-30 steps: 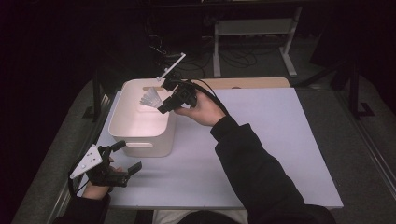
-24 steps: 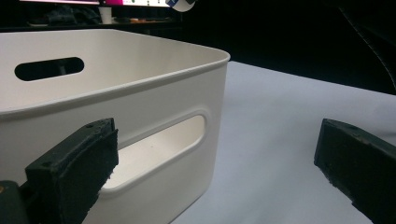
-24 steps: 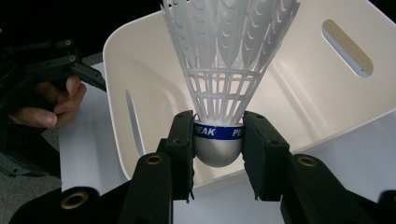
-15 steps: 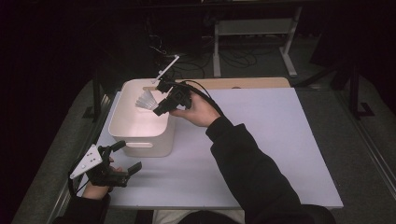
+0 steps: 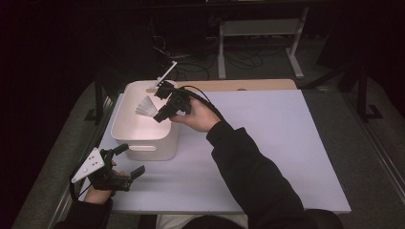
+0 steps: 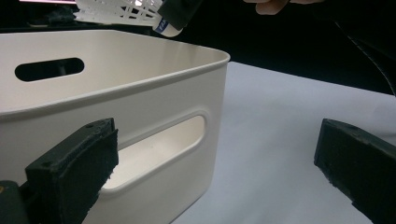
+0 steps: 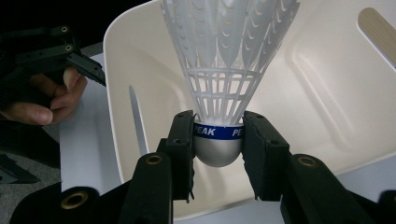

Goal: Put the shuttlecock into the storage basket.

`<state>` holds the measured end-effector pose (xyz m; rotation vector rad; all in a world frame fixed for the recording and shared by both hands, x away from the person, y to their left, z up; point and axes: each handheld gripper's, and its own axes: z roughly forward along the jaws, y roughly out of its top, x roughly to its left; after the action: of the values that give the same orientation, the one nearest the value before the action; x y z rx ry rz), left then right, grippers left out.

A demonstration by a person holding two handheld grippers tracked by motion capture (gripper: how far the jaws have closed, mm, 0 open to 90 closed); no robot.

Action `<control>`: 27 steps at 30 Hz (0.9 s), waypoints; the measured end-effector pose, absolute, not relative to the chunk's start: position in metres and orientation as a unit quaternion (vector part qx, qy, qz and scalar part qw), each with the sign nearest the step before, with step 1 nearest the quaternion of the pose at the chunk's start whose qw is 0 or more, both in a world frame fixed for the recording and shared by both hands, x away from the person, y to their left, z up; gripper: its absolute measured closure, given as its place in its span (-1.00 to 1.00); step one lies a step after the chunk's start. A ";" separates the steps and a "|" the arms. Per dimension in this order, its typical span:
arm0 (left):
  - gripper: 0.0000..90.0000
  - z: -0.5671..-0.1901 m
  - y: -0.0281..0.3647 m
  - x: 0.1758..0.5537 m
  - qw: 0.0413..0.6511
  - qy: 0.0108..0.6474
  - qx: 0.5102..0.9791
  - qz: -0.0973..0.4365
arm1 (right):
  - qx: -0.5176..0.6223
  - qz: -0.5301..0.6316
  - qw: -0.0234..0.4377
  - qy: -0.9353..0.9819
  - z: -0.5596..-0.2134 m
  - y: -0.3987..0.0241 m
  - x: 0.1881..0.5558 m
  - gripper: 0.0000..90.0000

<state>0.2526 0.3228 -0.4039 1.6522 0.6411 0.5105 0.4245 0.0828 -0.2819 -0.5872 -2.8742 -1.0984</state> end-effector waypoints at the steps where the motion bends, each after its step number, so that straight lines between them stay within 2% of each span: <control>1: -1.00 -0.404 0.323 0.253 0.604 0.277 0.714 0.221 | -0.187 -0.351 0.005 -0.918 -0.282 0.083 0.425 0.42; 27: -1.00 -0.404 0.323 0.252 0.605 0.275 0.714 0.220 | -0.188 -0.325 0.027 -0.926 -0.310 0.099 0.431 0.42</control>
<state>0.2523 0.3229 -0.4038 1.6514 0.6371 0.5089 0.4308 0.0990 -0.3104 -0.5811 -2.8601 -1.0049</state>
